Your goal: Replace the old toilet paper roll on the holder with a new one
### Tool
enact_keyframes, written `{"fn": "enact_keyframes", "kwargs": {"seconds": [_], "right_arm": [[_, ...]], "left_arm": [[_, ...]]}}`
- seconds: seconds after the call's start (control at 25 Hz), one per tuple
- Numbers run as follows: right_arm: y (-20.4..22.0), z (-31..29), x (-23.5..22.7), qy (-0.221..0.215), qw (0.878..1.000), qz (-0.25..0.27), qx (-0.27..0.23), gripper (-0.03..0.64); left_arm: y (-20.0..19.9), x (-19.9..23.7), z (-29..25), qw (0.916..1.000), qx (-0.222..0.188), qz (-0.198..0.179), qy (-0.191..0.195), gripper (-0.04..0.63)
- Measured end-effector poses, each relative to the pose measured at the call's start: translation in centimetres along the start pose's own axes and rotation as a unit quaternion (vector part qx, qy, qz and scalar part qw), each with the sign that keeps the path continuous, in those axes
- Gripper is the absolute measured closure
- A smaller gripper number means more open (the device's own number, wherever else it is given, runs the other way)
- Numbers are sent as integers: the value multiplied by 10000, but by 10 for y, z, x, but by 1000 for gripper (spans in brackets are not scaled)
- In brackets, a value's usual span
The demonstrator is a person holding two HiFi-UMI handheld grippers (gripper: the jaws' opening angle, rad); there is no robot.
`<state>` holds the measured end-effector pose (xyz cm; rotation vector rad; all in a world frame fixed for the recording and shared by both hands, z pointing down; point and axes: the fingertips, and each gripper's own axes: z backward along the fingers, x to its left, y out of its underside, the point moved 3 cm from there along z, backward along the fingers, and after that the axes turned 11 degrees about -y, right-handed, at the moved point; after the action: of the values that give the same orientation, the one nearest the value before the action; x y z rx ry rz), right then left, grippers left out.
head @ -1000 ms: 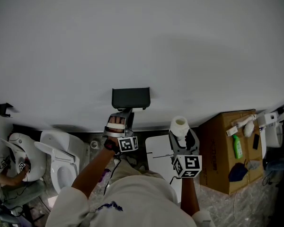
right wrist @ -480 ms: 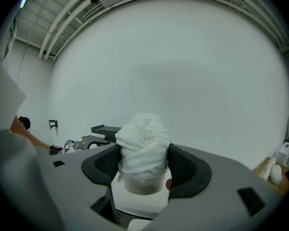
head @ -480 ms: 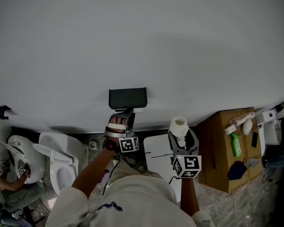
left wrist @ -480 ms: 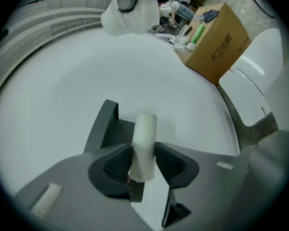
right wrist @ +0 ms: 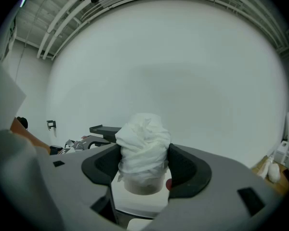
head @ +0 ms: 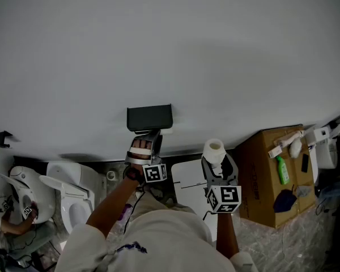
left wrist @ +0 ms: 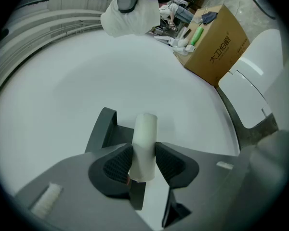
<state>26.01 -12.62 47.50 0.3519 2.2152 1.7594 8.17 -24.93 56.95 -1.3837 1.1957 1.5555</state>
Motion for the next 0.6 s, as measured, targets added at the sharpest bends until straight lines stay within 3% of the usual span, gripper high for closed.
{"fn": "enact_keyframes", "kwargs": {"seconds": [0.6], "right_arm": [[3, 15, -11, 210, 9997, -82, -28, 318]], "left_arm": [[-23, -2, -6, 9997, -223, 10, 82, 440]]}}
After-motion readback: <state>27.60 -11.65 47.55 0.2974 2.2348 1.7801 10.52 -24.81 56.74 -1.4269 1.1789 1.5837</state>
